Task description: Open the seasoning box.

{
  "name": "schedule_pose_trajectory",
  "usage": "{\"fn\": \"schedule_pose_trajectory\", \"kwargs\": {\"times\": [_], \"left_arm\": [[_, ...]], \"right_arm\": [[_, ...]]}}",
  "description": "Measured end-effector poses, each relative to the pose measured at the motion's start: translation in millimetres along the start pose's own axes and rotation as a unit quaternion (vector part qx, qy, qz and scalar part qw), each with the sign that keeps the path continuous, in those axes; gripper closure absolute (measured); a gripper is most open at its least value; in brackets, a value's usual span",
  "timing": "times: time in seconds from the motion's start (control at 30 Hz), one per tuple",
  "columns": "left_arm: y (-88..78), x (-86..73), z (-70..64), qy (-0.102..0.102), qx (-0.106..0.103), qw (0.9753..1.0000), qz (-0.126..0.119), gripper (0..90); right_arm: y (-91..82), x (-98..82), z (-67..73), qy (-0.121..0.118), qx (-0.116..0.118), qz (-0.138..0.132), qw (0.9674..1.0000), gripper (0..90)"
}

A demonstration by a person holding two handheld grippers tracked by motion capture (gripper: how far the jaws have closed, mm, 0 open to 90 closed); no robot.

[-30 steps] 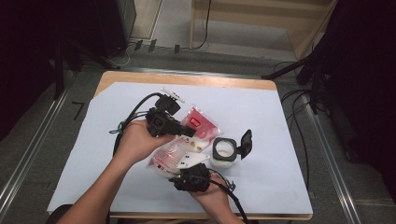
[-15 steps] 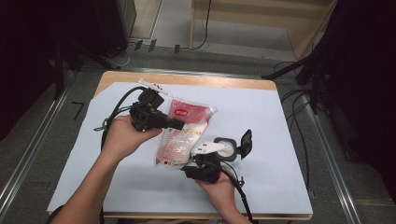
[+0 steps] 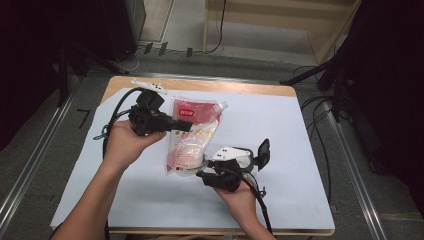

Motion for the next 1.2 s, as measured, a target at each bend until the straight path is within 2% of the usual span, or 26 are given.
{"fn": "schedule_pose_trajectory", "kwargs": {"times": [0.03, 0.1, 0.2, 0.43, 0.6, 0.73, 0.87, 1.0, 1.13, 1.2], "left_arm": [[-2.4, -0.2, 0.5, -0.003, 0.006, 1.0, -0.003, 90.0], [-7.1, -1.0, 2.7, -0.004, 0.032, 0.9995, -0.005, 90.0], [-9.7, -4.3, 14.0, -0.012, 0.064, 0.9978, -0.013, 90.0], [-8.6, -13.6, 45.6, -0.053, 0.082, 0.995, -0.024, 90.0], [-1.0, -13.5, 58.6, -0.054, 0.101, 0.993, -0.03, 90.0], [5.3, -12.3, 69.9, -0.062, 0.097, 0.9923, -0.047, 90.0], [14.5, -10.9, 79.2, -0.06, 0.1, 0.9916, -0.056, 90.0], [26.1, -12.2, 88.2, -0.048, 0.11, 0.9907, -0.064, 90.0], [33.9, -16.6, 97.7, -0.048, 0.108, 0.9918, -0.05, 89.9], [36.8, -19.6, 102.4, -0.057, 0.1, 0.9924, -0.046, 89.8]], "right_arm": [[-0.5, -0.3, -1.5, 0.001, 0.002, -0.002, 1.0, 55.9], [-1.6, -0.6, -3.8, 0.005, 0.005, -0.002, 1.0, 55.8], [-4.0, -0.6, -6.4, 0.007, 0.01, -0.004, 0.9999, 55.6], [-9.1, -0.8, -3.5, -0.005, 0.015, 0.0, 0.9999, 54.5], [-15.7, -2.4, -1.5, -0.02, 0.015, 0.001, 0.9997, 53.2], [-23.0, -3.5, -2.1, -0.021, 0.023, -0.002, 0.9995, 52.0], [-27.6, -3.5, -5.7, -0.021, 0.025, -0.005, 0.9995, 52.0], [-28.5, -1.0, -11.2, -0.011, 0.03, -0.004, 0.9995, 51.9], [-26.4, -2.7, -13.4, -0.014, 0.032, 0.018, 0.9992, 52.0], [-26.2, -3.4, -12.5, -0.018, 0.034, 0.023, 0.999, 51.9]]}}
Point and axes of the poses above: each handheld gripper's, and its own axes: y roughly forward along the jaws, x roughly out of its top, z roughly to its left, the point moved 1 cm from there along y, roughly forward along the jaws, and after that the axes turned 15 degrees about z, right-handed, at the moved point
